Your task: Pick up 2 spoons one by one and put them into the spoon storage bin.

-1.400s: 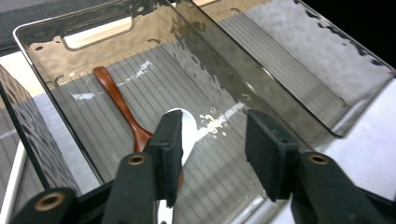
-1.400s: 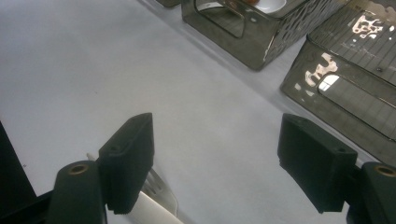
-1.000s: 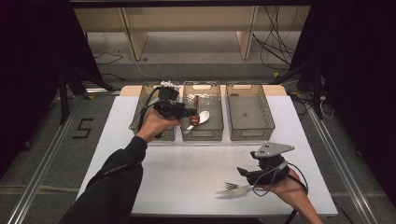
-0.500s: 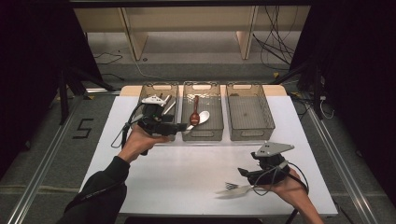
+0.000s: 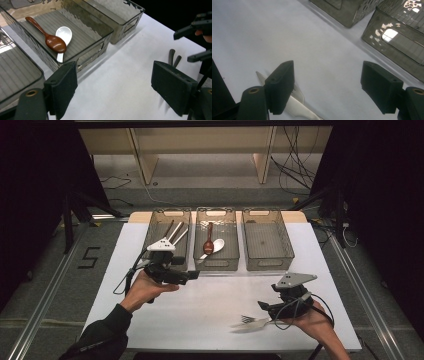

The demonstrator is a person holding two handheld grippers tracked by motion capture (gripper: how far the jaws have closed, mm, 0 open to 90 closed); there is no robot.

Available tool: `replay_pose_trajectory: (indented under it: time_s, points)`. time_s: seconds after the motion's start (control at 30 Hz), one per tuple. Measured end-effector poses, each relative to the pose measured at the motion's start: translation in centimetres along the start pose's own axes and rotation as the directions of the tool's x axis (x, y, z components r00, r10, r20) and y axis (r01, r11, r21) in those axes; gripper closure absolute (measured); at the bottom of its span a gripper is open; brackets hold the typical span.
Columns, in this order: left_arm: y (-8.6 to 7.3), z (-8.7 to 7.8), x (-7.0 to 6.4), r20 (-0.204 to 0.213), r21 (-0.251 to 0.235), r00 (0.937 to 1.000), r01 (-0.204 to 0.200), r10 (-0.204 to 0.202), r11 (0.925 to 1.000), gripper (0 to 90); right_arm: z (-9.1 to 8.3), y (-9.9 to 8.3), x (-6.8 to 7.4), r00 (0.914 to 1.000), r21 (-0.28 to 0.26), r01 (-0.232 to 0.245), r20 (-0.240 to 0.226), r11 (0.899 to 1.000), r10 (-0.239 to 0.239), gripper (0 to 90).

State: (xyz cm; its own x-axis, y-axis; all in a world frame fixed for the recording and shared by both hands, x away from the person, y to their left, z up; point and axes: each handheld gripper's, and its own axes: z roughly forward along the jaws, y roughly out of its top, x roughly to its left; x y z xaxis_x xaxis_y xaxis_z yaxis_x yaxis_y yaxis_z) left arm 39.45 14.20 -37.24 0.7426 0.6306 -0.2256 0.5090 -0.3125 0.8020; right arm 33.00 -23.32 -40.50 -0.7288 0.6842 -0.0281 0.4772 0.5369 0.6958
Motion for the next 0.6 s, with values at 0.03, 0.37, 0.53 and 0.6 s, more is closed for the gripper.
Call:
replay_pose_trajectory:
  time_s: [0.03, 0.37, 0.53, 0.6]
  points:
    - [-0.2, -0.2, 0.0, 0.001, -0.001, 1.0, -0.001, 0.001, 1.0, 19.8, 0.0, 0.0, -0.1, 1.0, 0.003, -0.001, -0.001, 1.0, 0.001, 28.2]
    - [-2.1, -1.6, 0.0, -0.022, -0.025, 0.9997, -0.015, 0.015, 0.9996, 19.3, 0.0, -0.5, -0.4, 0.9999, 0.053, 0.013, -0.005, 0.998, -0.012, 28.2]
    - [-2.8, -2.2, 0.1, -0.03, -0.035, 0.9994, -0.02, 0.018, 0.9992, 19.1, 0.1, -0.9, -0.7, 0.9999, 0.081, 0.008, -0.013, 0.997, -0.007, 28.3]
    - [-3.1, -2.4, 0.1, -0.037, -0.034, 0.999, -0.025, 0.024, 0.9991, 18.8, 0.2, -1.1, -0.7, 0.9998, 0.1, 0.013, -0.016, 0.995, -0.012, 28.4]
